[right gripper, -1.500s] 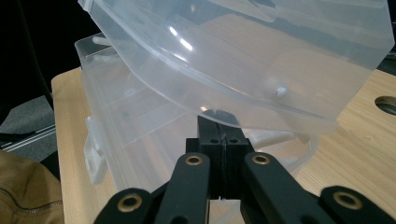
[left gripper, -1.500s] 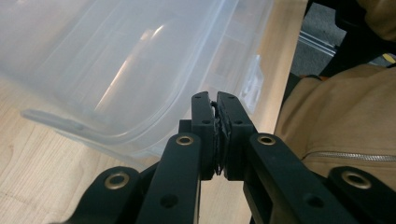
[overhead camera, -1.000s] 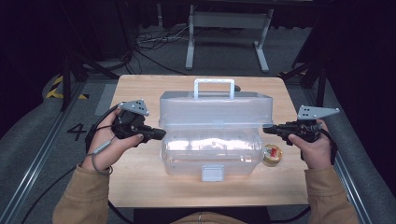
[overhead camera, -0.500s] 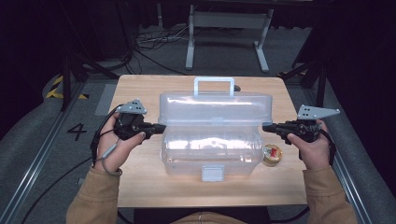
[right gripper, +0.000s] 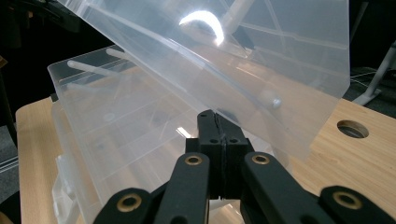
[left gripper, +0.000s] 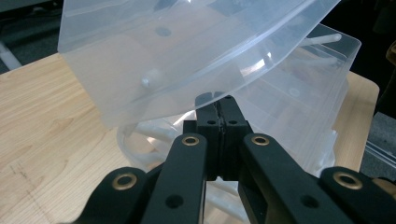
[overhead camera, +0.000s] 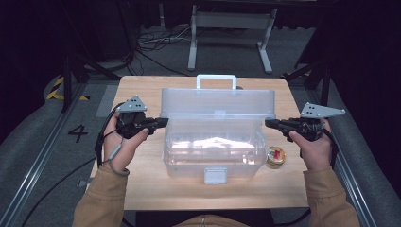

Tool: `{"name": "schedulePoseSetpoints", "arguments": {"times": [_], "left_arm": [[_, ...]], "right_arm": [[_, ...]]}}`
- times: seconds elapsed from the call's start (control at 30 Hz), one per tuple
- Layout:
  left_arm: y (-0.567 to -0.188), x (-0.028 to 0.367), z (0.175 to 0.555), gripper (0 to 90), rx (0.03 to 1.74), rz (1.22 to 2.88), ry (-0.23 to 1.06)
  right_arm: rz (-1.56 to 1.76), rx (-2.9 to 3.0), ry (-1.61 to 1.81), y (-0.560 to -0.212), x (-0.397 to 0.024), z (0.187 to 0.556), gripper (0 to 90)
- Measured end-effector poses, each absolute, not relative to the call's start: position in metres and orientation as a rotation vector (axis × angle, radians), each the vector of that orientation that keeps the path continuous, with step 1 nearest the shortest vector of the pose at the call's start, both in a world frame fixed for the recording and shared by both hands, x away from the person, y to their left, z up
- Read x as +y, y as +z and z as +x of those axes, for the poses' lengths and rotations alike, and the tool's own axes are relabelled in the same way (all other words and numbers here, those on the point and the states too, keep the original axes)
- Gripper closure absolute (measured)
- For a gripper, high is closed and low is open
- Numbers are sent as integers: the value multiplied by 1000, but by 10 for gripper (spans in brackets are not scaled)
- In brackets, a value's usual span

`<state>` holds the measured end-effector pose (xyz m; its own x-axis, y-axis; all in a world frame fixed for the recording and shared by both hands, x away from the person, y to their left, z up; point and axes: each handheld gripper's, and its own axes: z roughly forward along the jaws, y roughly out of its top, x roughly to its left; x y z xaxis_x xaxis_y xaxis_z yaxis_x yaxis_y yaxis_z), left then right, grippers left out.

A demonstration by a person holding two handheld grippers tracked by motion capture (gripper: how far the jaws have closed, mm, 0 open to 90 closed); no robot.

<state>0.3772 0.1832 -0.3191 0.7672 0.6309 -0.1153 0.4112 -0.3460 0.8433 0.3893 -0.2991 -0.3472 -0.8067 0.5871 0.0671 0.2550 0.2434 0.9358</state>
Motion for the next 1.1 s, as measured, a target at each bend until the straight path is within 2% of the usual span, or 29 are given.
{"name": "schedulePoseSetpoints", "arguments": {"times": [1.1], "left_arm": [[-305,171,414,891,822,1918,341]], "right_arm": [[863,2127,1575,-330,-293,414,900]]}}
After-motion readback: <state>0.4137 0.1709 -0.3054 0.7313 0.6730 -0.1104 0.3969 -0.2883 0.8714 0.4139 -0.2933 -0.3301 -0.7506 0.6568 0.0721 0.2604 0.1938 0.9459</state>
